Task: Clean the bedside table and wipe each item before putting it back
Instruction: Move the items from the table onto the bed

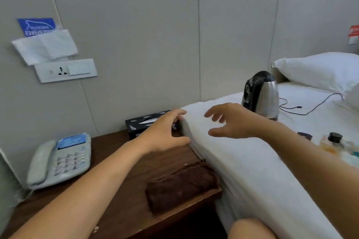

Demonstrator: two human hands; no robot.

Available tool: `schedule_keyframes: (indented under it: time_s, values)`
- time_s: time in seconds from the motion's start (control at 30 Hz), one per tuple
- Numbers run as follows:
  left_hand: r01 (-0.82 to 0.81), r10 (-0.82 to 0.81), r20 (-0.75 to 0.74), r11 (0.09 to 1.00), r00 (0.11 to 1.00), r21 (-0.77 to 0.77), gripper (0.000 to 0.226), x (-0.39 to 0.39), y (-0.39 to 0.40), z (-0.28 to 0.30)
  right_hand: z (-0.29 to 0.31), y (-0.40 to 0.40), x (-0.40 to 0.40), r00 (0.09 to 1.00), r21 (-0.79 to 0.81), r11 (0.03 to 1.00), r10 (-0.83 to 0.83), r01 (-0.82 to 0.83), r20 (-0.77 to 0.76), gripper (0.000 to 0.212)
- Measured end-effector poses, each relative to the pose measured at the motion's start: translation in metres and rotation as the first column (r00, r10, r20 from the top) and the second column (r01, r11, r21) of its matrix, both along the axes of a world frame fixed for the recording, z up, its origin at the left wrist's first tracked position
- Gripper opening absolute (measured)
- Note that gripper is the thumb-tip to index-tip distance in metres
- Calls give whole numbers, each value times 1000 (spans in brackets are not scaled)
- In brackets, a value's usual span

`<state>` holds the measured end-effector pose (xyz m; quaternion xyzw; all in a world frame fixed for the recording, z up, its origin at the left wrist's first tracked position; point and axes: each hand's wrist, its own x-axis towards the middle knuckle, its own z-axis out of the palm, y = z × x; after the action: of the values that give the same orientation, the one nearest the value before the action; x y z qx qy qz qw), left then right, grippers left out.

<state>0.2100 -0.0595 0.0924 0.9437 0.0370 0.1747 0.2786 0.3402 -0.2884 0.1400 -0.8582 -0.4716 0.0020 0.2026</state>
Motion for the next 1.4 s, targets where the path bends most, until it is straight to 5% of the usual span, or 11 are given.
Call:
schedule_keyframes:
  time_s: [0.33,0.53,0.6,0.9,1.13,1.4]
  values:
    - [-321,314,-90,945,945,-66,86,-26,126,-47,-64,146,46,987,16,995,104,-102,-126,73]
    - [-507,473,-198,841,858,-188,142,6,182,-86,-98,211,95,966,133,991,51,-18,-253,96]
    - [-529,482,-226,812,846,-247,144,19,194,-97,-107,228,110,949,138,990,45,-1,-311,97]
    - [-495,489,-105,810,866,-315,143,49,195,-117,-130,261,131,897,219,974,47,56,-439,103]
    - [-463,490,40,844,871,-270,145,41,175,-68,-111,234,115,881,388,912,71,132,-467,120]
    - [-171,221,77,897,972,-406,152,115,117,-26,-57,139,151,870,489,782,-132,386,-474,90]
